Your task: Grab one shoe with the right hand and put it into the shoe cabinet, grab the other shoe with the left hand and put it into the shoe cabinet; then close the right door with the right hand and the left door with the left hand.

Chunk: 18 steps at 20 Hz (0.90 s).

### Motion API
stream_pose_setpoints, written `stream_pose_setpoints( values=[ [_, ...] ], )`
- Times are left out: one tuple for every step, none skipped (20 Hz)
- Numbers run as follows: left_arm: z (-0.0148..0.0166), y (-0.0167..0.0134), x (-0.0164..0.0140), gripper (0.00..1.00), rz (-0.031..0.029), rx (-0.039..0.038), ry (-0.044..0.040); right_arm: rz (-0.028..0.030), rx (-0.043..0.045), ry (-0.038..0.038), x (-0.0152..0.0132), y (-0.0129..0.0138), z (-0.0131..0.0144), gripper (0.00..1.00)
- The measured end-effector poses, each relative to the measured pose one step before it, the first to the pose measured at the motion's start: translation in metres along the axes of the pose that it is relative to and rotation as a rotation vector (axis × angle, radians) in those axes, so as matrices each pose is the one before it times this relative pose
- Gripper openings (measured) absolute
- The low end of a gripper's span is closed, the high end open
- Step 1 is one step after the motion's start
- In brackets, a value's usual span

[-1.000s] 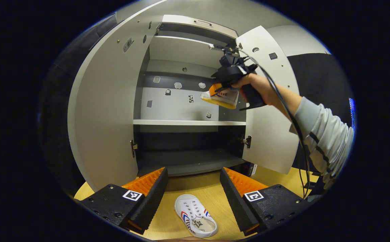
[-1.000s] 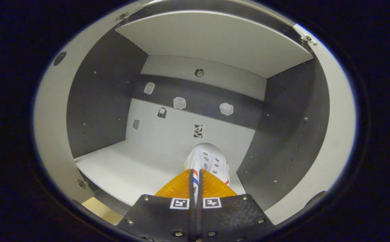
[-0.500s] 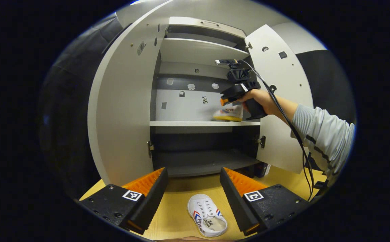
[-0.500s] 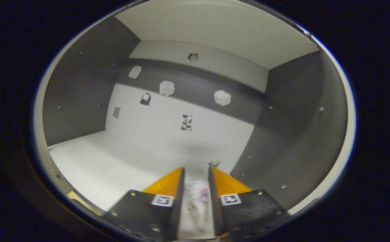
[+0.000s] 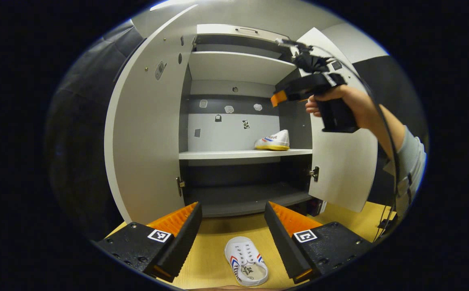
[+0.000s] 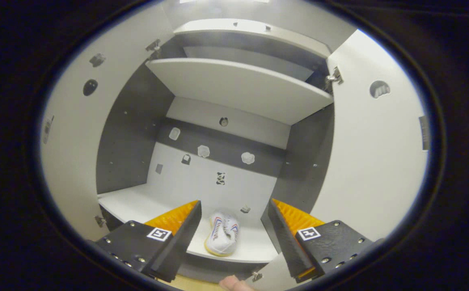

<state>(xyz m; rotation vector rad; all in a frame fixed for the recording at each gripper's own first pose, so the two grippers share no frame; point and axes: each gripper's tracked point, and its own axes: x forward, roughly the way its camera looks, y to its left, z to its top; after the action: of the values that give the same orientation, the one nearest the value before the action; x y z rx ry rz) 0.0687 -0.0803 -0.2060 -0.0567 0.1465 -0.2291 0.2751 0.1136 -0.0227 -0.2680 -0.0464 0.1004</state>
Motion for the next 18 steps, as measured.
stream_pose_setpoints(
  values=[
    [0.00006,0.00093,-0.0003,0.94,0.00645,0.00317,-0.00168,-0.00061,0.01752,-0.02353,-0.01715,-0.0005,0.00801,0.98],
    [-0.00309,0.0018,0.00131,0.94,0.01023,-0.00696,0.00642,0.00131,0.01775,-0.01878,-0.01903,-0.0015,0.00519,0.97],
    [-0.00646,0.00035,0.00196,0.9,0.00616,-0.01445,0.02206,0.00263,0.01986,-0.01618,-0.01888,-0.00045,0.00465,0.99],
    [-0.01113,0.00083,0.00245,0.94,0.00147,-0.01254,0.03338,0.00872,0.01539,-0.01095,-0.0179,0.00131,0.00184,0.96],
    [-0.01164,0.00567,0.00267,0.94,0.02356,-0.03216,0.02046,0.01253,0.00768,-0.00579,-0.0172,0.00136,-0.00067,0.98],
    [-0.00911,0.00392,0.00494,0.93,0.01327,-0.01835,0.01534,0.00107,0.01227,-0.00801,-0.01596,-0.00148,-0.00137,0.98],
    [-0.01675,0.00439,0.0051,0.93,0.00499,-0.0147,0.03786,-0.00369,0.01459,-0.00431,-0.01535,-0.00191,-0.00272,0.98],
    [-0.01753,0.00414,0.00306,0.92,0.00393,0.0029,0.04811,-0.00727,0.01995,-0.00301,-0.0129,-0.00253,-0.00352,0.98],
    [-0.01853,0.00077,0.00485,0.92,-0.00062,-0.00294,0.04214,-0.01529,0.02375,-0.00629,-0.01295,-0.00386,-0.00288,0.98],
    [-0.01328,-0.00006,0.005,0.92,-0.00449,0.00153,0.03347,-0.00541,0.01836,-0.01181,-0.00972,-0.0022,-0.00214,0.98],
    [-0.00913,0.00253,0.00521,0.93,0.0134,-0.00172,0.02157,0.00392,0.01345,-0.00512,-0.01067,0.00003,-0.00386,0.98],
    [-0.00768,-0.00035,0.00367,0.93,-0.00282,0.00692,0.01638,0.00146,0.00744,0.00058,-0.00853,-0.00105,-0.00637,0.98],
    [-0.00908,-0.00309,0.00294,0.93,-0.00757,0.0105,0.02149,-0.00774,0.01136,0.00668,-0.00762,-0.00278,-0.00671,0.98],
    [-0.00946,-0.00004,0.00429,0.93,0.0025,0.00098,0.02439,-0.0095,0.01023,0.01156,-0.00588,-0.00389,-0.00807,0.98],
    [-0.00766,0.00044,0.00443,0.93,-0.0031,-0.00422,0.02522,-0.02691,0.01152,0.0122,-0.00578,-0.00702,-0.00657,0.98],
    [-0.00938,-0.00165,0.00477,0.93,-0.00452,-0.00817,0.03398,-0.02305,0.01132,0.00389,-0.00345,-0.00718,-0.00386,0.98],
    [-0.01094,0.00023,0.00532,0.93,0.00029,-0.00464,0.03412,0.00212,0.00104,-0.00585,-0.00635,-0.00236,-0.00122,0.98],
    [-0.00882,0.00089,0.00674,0.93,-0.00019,-0.00016,0.03048,0.00345,0.00138,-0.00863,-0.00516,-0.00059,0.00055,0.98]
  ],
)
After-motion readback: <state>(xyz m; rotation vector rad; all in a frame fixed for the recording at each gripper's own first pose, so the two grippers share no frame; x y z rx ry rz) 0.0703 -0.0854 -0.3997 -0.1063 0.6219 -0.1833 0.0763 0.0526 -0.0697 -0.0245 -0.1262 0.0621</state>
